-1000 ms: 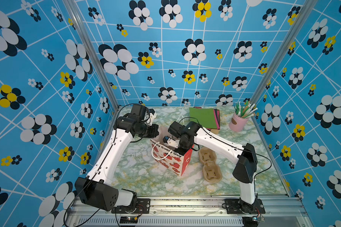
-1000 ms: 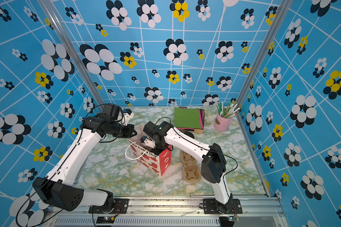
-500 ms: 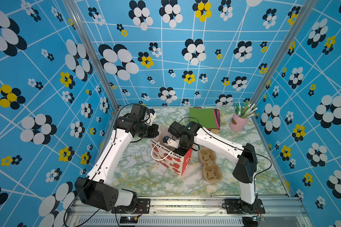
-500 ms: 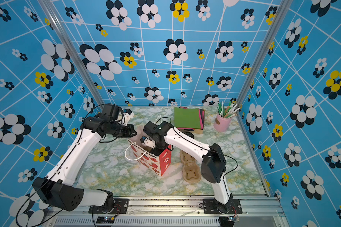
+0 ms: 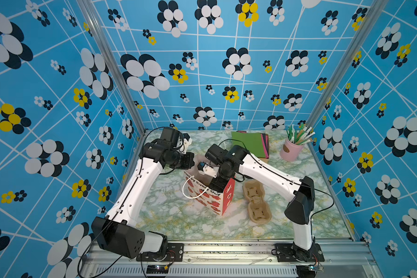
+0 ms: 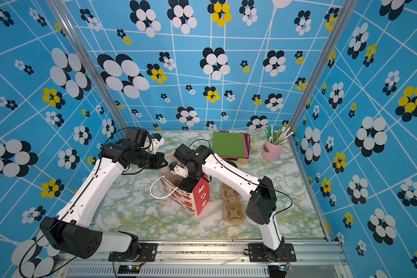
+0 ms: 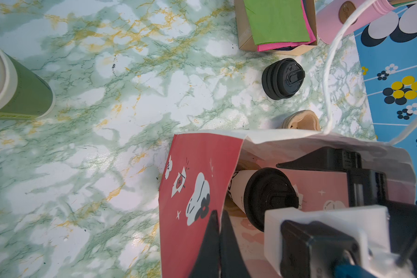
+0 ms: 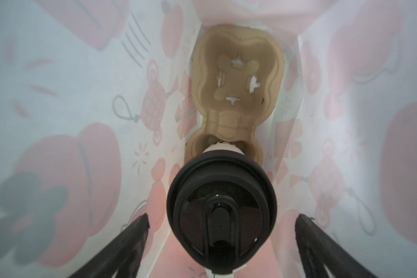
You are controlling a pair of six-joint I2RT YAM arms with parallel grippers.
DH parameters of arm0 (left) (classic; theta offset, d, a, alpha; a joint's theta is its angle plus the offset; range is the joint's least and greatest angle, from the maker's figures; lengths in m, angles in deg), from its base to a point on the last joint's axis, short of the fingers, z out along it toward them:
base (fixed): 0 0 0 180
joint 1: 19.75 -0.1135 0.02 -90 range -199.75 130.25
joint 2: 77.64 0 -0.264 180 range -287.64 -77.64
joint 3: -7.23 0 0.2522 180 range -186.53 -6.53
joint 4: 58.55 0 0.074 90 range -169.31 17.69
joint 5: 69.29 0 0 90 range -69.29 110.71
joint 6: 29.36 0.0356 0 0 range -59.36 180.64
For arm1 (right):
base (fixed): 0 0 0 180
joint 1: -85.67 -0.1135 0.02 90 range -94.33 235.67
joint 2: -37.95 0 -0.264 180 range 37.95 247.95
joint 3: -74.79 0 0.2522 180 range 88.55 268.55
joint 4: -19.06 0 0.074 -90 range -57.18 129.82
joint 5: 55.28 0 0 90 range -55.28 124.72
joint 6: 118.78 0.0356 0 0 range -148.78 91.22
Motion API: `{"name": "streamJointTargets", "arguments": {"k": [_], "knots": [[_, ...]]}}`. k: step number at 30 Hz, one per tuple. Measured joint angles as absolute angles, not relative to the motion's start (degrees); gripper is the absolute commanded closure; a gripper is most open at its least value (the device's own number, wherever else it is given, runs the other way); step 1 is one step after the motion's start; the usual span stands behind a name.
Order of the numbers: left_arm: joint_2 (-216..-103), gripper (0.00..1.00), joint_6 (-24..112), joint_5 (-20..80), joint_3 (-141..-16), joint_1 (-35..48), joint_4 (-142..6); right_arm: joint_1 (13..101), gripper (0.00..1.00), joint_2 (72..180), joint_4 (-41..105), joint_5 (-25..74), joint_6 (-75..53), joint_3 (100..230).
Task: Pack the takeout coffee
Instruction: 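Open the right gripper and lift it up off the cup's lid, then move the right gripper out of the bag toward the pink straw cup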
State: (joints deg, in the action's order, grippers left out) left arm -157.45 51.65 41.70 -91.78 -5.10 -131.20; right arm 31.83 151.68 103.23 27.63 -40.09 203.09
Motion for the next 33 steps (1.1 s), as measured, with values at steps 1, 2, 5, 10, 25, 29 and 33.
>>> {"name": "streamJointTargets", "arguments": {"k": [1, 2, 5, 10, 25, 29, 33], "knots": [[-157.4, 1.0, 51.7, 41.7, -91.8, -5.1, -131.2, 31.8, 0.01, 151.7, 103.3, 27.6, -40.1, 203.5], [-157.4, 1.0, 51.7, 41.6, -91.8, -5.0, -131.2, 31.8, 0.01, 151.7, 103.5, 27.5, -40.1, 204.1], [-157.4, 1.0, 51.7, 41.6, -91.8, -4.7, -131.2, 31.8, 0.01, 151.7, 104.4, 27.5, -40.1, 205.6], [-157.4, 1.0, 51.7, 41.3, -91.8, -4.7, -131.2, 31.8, 0.01, 151.7, 105.7, 27.5, -40.1, 208.5], [-157.4, 1.0, 51.9, 40.8, -91.8, -4.7, -131.2, 31.8, 0.01, 148.4, 107.6, 27.5, -40.1, 217.0], [-157.4, 1.0, 51.9, 40.8, -91.8, -4.7, -131.2, 31.8, 0.01, 146.8, 107.6, 27.4, -40.1, 219.5], [-157.4, 1.0, 51.9, 40.8, -91.8, -4.6, -131.4, 31.8, 0.05, 144.4, 107.2, 27.3, -39.8, 220.7]]}}
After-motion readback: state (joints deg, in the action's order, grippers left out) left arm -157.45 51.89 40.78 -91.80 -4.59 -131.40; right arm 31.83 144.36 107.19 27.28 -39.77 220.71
